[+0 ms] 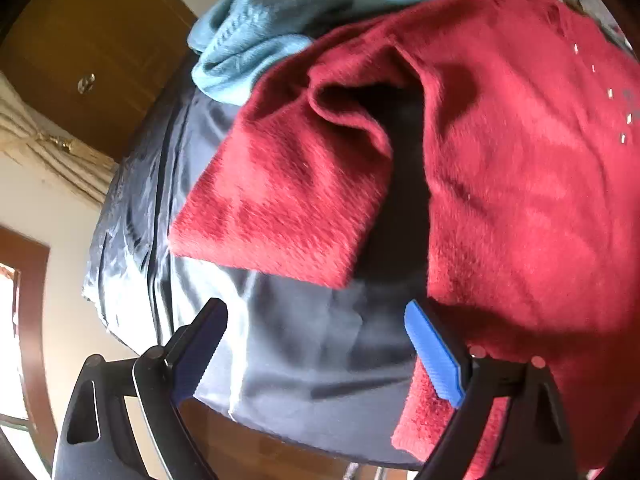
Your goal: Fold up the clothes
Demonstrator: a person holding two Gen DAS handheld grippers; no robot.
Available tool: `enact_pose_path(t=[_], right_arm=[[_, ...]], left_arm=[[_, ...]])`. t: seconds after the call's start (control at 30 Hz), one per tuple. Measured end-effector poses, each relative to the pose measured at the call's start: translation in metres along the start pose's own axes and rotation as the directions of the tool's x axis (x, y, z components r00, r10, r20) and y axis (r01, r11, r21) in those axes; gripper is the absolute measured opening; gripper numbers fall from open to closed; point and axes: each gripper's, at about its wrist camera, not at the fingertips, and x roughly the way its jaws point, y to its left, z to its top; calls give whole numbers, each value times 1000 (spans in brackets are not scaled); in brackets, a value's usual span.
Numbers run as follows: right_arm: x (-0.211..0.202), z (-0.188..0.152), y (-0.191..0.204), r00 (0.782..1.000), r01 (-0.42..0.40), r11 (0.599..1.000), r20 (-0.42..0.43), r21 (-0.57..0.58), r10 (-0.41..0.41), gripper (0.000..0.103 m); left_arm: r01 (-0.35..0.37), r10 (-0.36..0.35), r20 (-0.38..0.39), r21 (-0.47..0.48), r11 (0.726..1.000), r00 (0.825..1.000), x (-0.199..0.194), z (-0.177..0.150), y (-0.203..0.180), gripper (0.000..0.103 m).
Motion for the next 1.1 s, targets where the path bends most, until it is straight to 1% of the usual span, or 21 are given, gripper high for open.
enact_pose_path(t=[0.07, 0.13, 0.2, 0.23, 0.27, 0.33, 0.37, 0.47, 0.53, 0.6, 0.67, 0.7, 0.73, 0.77, 0.8, 0.87, 0.9, 0.93, 0.97, 1.03, 1.1], right_arm=[[0, -15, -19, 999, 24, 998, -27, 50, -23, 83], [1, -31, -38, 997, 50, 994, -57, 101, -45, 83], [1, -45, -49, 993, 88, 989, -90, 119, -77, 83], [-1, -51, -53, 989, 120, 985, -97, 124, -108, 83], [-5, -56, -56, 988, 133, 982, -94, 133, -121, 83], [-19, -57, -62, 999, 43, 983, -31, 180, -38, 83], [-25, -53, -63, 1000, 6, 980, -1, 198, -6, 83], [-30, -30, -61, 991, -126, 967, 82, 223, 110, 83], [-25, -10, -49, 984, -162, 962, 112, 220, 140, 83], [-16, 11, -37, 980, -174, 965, 133, 197, 149, 83], [-1, 25, -33, 979, -176, 969, 130, 174, 155, 82], [5, 31, -31, 979, -181, 970, 124, 164, 161, 77], [10, 36, -30, 979, -186, 970, 109, 158, 170, 70], [15, 39, -30, 979, -192, 969, 94, 155, 179, 65], [20, 38, -29, 978, -201, 966, 78, 160, 191, 55], [22, 32, -28, 979, -205, 966, 52, 158, 199, 52], [21, 29, -28, 979, -202, 967, 41, 153, 198, 45], [20, 25, -28, 980, -199, 969, 30, 148, 197, 36], [18, 22, -28, 980, -197, 970, 20, 143, 196, 34], [16, 14, -28, 981, -192, 972, -2, 134, 194, 15], [14, 7, -28, 981, -187, 975, -24, 124, 191, 12]], left_arm=[[-16, 16, 12, -9, 1000, 1000, -3, -3, -1, 97], [-14, 14, 4, -29, 999, 1000, -1, -4, 3, 97], [-18, 17, -9, -48, 999, 1000, 0, -4, 7, 97], [-14, 14, -12, -55, 998, 1000, -1, -6, 7, 97], [-7, 6, -12, -62, 998, 1000, -1, -7, 8, 97], [14, -15, -15, -72, 997, 1000, 0, -9, 9, 97], [30, -31, -19, -77, 997, 999, -1, -10, 9, 97], [92, -94, -25, -94, 991, 995, -2, -12, 9, 97], [125, -129, -27, -107, 986, 991, -3, -12, 10, 97], [139, -143, -27, -116, 984, 989, -4, -13, 11, 97], [141, -146, -30, -121, 982, 989, -4, -13, 13, 97], [142, -147, -31, -125, 982, 989, -4, -13, 14, 97], [144, -149, -32, -127, 981, 988, -4, -13, 15, 97], [146, -151, -33, -130, 981, 988, -4, -14, 15, 97], [146, -151, -34, -131, 981, 988, -4, -14, 15, 97], [145, -151, -35, -134, 980, 988, -3, -15, 16, 97], [146, -153, -37, -136, 980, 988, -2, -16, 16, 97], [146, -152, -39, -138, 980, 988, -1, -16, 16, 97], [144, -152, -43, -139, 980, 988, 0, -15, 16, 97], [142, -150, -44, -142, 980, 988, -1, -13, 17, 97], [141, -148, -43, -144, 980, 988, -2, -11, 17, 97]])
